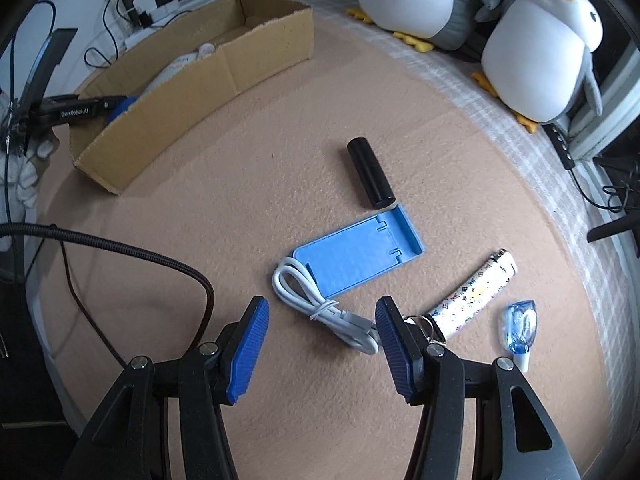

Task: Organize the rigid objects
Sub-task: 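Move the right tool back to the white USB cable and grasp it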

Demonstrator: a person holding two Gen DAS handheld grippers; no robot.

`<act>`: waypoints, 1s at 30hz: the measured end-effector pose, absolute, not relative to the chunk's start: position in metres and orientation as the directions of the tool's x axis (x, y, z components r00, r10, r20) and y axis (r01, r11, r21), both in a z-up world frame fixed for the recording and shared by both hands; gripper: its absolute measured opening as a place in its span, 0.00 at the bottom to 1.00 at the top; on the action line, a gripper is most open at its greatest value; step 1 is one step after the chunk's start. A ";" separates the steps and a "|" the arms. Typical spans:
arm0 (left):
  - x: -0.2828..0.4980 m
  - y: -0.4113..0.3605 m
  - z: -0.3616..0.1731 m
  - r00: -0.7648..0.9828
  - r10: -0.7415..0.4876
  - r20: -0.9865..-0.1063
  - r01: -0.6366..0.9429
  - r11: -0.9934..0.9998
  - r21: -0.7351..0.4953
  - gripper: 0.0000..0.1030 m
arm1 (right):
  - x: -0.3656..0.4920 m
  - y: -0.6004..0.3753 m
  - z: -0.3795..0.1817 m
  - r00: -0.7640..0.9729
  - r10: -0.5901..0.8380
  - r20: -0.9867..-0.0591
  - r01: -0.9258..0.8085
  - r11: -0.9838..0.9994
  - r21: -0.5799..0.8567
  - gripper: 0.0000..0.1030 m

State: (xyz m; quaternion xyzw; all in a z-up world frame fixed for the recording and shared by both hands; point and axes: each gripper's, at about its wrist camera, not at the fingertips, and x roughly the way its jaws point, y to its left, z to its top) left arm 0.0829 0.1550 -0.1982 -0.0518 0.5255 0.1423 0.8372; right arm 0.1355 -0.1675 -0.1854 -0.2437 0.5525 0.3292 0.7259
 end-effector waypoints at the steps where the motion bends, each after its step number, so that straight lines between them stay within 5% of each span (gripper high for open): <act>1: 0.083 0.155 -0.198 0.407 0.184 -0.895 -0.293 0.954 0.063 0.35 | 0.135 -0.167 -0.188 0.165 0.204 -0.965 -0.755 0.655 0.010 0.49; 16: 0.082 0.156 -0.199 0.411 0.181 -0.893 -0.287 0.956 0.061 0.35 | 0.128 -0.144 -0.205 0.132 0.149 -0.980 -0.802 0.597 -0.017 0.28; 20: 0.080 0.157 -0.199 0.419 0.178 -0.890 -0.285 0.957 0.057 0.35 | 0.127 -0.139 -0.205 0.119 0.146 -0.982 -0.801 0.598 -0.008 0.16; 30: 0.078 0.156 -0.199 0.436 0.172 -0.883 -0.284 0.958 0.046 0.35 | 0.114 -0.143 -0.190 0.170 0.168 -0.971 -0.744 0.668 -0.015 0.16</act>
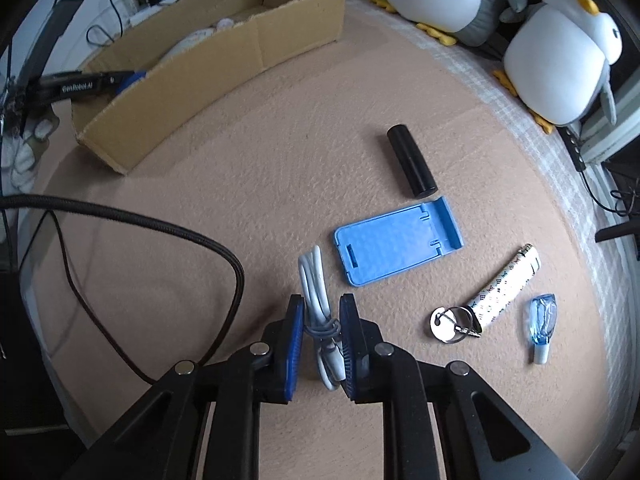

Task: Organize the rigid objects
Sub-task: 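Move the right tool back to the white USB cable and grasp it, then carry the white cable into the box and release it with the right tool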

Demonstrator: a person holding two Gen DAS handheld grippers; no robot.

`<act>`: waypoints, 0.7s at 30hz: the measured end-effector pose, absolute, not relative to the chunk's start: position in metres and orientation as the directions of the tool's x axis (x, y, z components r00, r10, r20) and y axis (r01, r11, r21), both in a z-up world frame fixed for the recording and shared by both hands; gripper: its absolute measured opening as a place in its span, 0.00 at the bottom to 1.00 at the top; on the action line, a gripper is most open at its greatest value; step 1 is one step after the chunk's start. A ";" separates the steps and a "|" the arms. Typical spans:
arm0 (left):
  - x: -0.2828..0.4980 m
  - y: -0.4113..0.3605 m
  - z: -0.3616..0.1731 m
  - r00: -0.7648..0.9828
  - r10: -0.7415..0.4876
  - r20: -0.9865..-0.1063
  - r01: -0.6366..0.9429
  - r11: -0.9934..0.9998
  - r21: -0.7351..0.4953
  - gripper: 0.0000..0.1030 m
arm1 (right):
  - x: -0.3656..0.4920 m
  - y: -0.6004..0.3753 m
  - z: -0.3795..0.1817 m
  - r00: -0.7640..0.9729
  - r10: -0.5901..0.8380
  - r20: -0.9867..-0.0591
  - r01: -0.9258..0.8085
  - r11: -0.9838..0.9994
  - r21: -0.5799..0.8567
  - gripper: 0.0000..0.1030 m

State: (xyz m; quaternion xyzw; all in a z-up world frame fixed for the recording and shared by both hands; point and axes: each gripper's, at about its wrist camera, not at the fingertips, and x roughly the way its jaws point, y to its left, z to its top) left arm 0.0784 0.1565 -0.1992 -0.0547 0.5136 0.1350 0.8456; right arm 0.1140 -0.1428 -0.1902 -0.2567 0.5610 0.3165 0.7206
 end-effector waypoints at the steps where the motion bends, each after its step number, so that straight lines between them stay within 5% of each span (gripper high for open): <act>1: 0.078 0.156 -0.199 0.437 0.171 -0.883 -0.284 0.958 0.045 0.35 | 0.114 -0.145 -0.186 0.181 0.173 -0.968 -0.738 0.674 -0.017 0.16; 21: 0.079 0.158 -0.200 0.448 0.151 -0.881 -0.277 0.961 0.024 0.35 | 0.140 -0.074 -0.113 0.345 0.381 -0.858 -0.691 0.721 0.043 0.15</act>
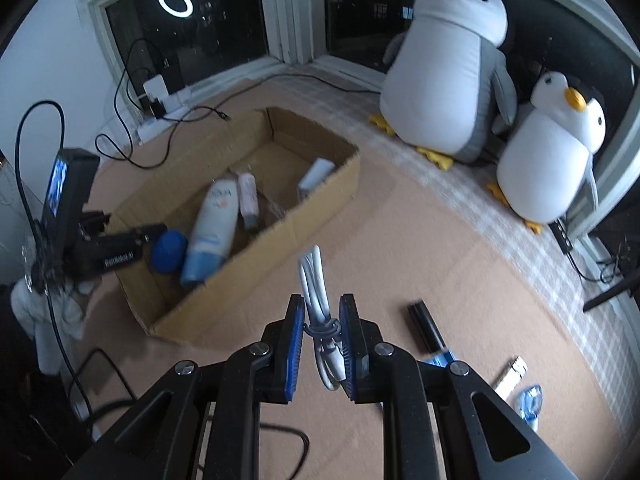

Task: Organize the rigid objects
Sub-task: 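Carry the white cable into the box and release it with the right tool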

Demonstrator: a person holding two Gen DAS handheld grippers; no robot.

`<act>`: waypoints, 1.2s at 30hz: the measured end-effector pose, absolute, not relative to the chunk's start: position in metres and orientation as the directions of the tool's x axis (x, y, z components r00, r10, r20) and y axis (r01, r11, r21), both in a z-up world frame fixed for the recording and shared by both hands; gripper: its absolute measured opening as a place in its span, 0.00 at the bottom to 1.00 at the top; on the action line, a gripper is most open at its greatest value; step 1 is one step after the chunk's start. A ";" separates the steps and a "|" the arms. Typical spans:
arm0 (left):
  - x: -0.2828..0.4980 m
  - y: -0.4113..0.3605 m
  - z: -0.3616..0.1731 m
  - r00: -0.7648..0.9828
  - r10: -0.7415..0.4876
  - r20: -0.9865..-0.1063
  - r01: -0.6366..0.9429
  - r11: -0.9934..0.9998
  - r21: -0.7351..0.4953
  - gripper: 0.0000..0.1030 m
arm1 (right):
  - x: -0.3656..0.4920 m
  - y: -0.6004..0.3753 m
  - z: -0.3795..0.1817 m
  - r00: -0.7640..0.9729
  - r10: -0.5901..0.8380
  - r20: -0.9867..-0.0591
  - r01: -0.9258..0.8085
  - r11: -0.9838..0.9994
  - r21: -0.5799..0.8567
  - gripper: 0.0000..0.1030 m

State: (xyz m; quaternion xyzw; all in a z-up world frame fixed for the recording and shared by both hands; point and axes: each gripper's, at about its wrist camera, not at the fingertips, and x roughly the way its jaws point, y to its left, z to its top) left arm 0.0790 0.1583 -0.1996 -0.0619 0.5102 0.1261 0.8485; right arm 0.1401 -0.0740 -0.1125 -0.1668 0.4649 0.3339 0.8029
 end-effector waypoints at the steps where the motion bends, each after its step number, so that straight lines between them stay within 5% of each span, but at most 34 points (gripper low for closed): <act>1: 0.079 0.158 -0.200 0.448 0.151 -0.881 -0.277 0.961 0.024 0.35 | 0.141 -0.069 -0.112 0.344 0.389 -0.855 -0.693 0.719 0.048 0.16; 36: 0.079 0.158 -0.200 0.447 0.152 -0.881 -0.277 0.961 0.025 0.35 | 0.185 0.063 -0.147 0.334 0.377 -0.864 -0.686 0.726 0.051 0.16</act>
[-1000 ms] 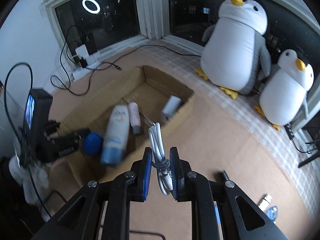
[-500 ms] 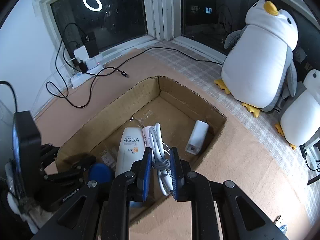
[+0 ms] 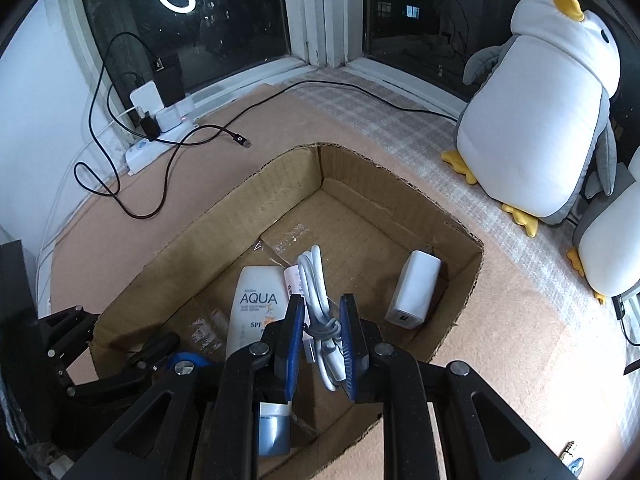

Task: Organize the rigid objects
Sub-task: 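Carry the white cable into the box and release it with the right tool, then move the right tool to the black cylinder and grasp it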

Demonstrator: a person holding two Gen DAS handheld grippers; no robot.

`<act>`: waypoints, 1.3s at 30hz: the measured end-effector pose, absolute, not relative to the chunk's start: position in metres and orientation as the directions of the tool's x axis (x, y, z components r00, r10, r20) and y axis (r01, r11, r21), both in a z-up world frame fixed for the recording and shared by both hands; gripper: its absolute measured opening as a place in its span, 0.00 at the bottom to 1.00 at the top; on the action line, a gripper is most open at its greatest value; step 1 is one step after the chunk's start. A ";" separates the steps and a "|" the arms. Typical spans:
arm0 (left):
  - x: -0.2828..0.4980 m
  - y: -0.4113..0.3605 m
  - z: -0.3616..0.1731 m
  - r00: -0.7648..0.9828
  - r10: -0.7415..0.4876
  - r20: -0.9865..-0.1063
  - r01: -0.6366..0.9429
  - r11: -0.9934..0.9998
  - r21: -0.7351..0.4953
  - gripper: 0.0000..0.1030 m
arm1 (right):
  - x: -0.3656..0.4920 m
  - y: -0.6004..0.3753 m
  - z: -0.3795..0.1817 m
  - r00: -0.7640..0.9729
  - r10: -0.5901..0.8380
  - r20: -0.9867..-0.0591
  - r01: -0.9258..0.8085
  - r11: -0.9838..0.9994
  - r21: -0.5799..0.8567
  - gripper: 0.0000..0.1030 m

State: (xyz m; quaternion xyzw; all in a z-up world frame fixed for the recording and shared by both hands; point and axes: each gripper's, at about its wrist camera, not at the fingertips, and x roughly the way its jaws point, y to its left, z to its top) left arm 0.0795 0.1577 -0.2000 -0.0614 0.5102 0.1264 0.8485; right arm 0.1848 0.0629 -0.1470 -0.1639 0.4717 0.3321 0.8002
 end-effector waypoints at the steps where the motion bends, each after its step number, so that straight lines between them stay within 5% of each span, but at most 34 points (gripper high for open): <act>1: 0.080 0.158 -0.200 0.447 0.152 -0.881 -0.277 0.960 0.025 0.35 | 0.185 0.064 -0.147 0.333 0.378 -0.864 -0.686 0.726 0.054 0.16; 4: 0.079 0.158 -0.200 0.448 0.152 -0.881 -0.277 0.961 0.025 0.35 | 0.185 0.065 -0.147 0.337 0.381 -0.861 -0.689 0.723 0.050 0.18; 9: 0.080 0.157 -0.200 0.448 0.153 -0.881 -0.276 0.961 0.026 0.35 | 0.181 0.065 -0.140 0.362 0.393 -0.845 -0.692 0.721 0.040 0.51; 39: 0.081 0.157 -0.198 0.445 0.163 -0.881 -0.277 0.960 0.037 0.35 | 0.180 -0.022 -0.124 0.442 0.340 -0.830 -0.637 0.771 -0.023 0.60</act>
